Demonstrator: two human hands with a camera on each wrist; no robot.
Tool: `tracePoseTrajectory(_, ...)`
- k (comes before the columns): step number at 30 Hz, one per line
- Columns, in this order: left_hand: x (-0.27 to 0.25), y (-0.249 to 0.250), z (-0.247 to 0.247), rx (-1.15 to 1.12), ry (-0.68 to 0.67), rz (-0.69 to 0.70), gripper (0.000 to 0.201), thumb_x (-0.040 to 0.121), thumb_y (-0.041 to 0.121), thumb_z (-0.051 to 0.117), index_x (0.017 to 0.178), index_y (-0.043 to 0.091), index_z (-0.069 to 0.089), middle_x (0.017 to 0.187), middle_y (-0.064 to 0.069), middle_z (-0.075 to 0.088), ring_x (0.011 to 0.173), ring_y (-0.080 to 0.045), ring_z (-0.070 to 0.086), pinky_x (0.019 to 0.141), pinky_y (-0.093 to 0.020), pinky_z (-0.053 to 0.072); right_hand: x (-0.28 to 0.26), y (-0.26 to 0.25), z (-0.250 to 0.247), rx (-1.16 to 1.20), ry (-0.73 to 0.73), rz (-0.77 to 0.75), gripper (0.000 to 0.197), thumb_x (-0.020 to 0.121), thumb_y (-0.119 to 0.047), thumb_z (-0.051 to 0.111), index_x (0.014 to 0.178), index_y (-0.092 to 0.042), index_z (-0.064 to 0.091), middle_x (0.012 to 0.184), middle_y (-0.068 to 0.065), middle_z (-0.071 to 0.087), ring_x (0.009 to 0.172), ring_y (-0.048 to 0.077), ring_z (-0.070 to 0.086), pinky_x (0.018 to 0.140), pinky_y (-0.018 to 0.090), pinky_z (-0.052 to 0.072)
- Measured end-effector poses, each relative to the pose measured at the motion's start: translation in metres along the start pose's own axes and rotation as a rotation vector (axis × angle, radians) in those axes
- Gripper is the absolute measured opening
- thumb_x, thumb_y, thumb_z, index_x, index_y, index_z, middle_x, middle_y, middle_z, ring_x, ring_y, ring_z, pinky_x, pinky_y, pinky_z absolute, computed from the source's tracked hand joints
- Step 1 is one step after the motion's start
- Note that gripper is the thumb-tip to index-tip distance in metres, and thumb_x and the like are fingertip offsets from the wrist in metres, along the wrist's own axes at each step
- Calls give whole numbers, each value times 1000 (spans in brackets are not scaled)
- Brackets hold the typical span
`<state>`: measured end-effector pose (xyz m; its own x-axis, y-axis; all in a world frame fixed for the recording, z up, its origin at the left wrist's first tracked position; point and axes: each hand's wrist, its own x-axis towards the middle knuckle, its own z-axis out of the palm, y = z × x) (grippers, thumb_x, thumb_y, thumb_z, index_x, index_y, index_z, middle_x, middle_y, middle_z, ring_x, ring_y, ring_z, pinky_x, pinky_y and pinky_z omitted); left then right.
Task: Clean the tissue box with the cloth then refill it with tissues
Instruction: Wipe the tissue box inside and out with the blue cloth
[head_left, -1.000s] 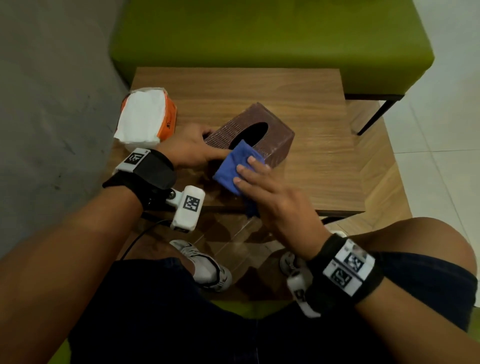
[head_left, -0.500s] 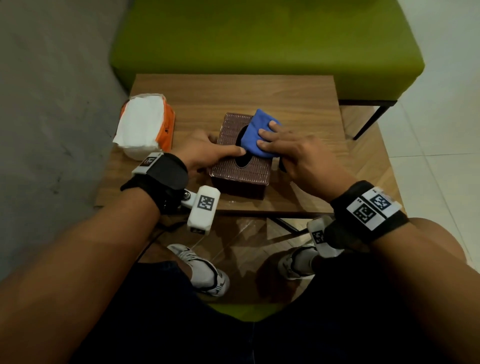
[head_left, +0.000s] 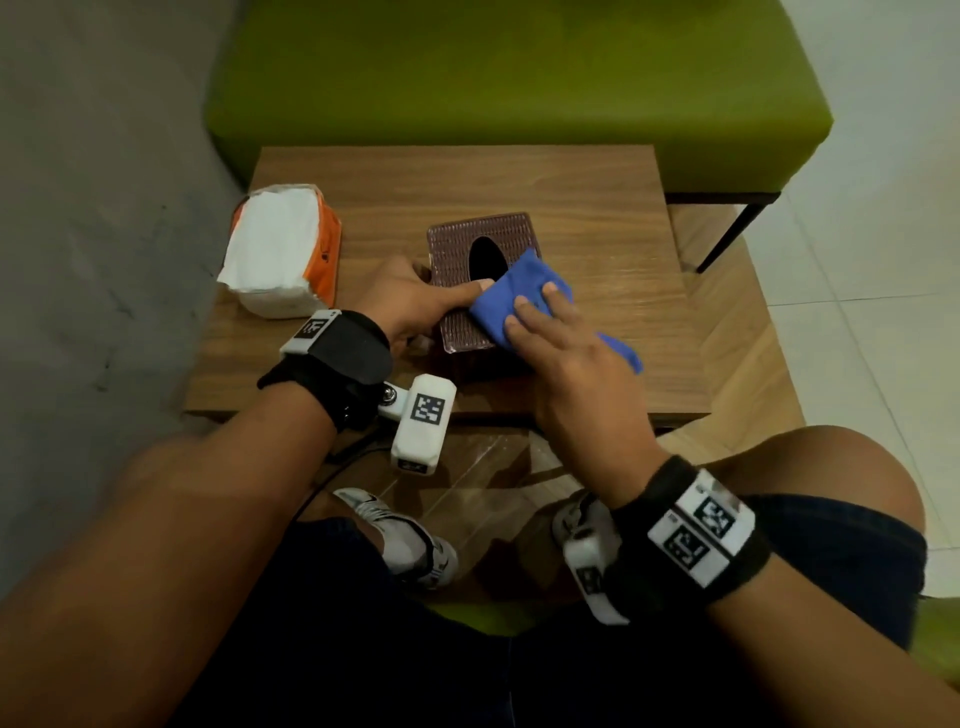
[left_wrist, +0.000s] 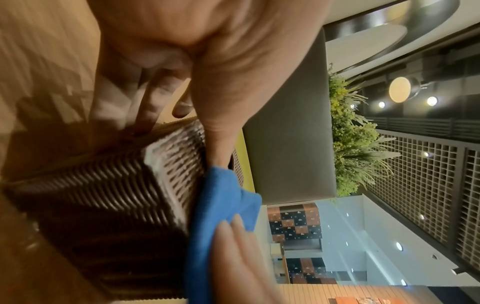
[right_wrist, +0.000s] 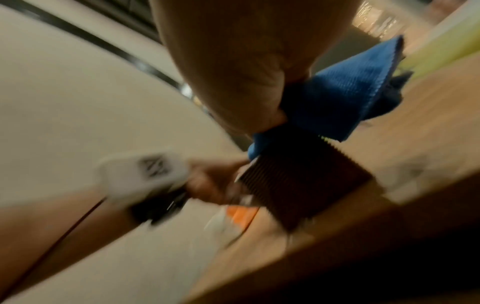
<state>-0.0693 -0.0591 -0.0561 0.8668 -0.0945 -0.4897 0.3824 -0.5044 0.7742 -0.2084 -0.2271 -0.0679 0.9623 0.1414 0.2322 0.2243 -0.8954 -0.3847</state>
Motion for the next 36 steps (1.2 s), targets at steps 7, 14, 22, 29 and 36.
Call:
tracePoseTrajectory(7, -4, -2, 4, -166, -52, -35, 23, 87, 29, 88, 98, 23, 68, 87, -1, 75, 44, -2, 67, 37, -18, 47, -5, 15, 3, 104, 104, 110, 56, 93, 8, 63, 146, -9, 60, 157, 13, 53, 156, 32, 36, 124, 53, 38)
tracePoseTrajectory(14, 0, -2, 6, -223, -7, -30, 69, 85, 29, 90, 139, 25, 48, 102, 0, 74, 63, -12, 72, 46, -29, 55, -15, 13, 16, 40, 94, -96, 51, 97, 3, 57, 147, -8, 59, 156, 13, 54, 154, 32, 40, 127, 52, 33)
tracePoseTrajectory(22, 3, -4, 6, -245, -9, -31, 75, 84, 26, 91, 143, 25, 45, 108, 2, 71, 70, -7, 71, 45, -22, 54, -22, -5, 23, 52, 66, -187, 52, 95, 6, 60, 145, -5, 61, 155, 15, 55, 153, 34, 40, 124, 55, 36)
tracePoseTrajectory(29, 6, -4, 6, -226, -7, -56, 73, 85, 27, 90, 141, 28, 42, 108, -6, 73, 63, -13, 72, 45, -28, 58, -12, -14, 26, 49, 108, -46, 54, 92, 7, 49, 145, -2, 60, 155, 18, 55, 153, 36, 39, 127, 56, 29)
tracePoseTrajectory(36, 6, -6, 9, -249, -31, -84, 79, 76, 32, 96, 133, 33, 40, 112, -4, 73, 74, -20, 77, 43, -35, 58, -4, 21, 12, 114, 200, 174, 54, 94, 7, 58, 146, -8, 61, 156, 13, 54, 154, 32, 38, 127, 54, 31)
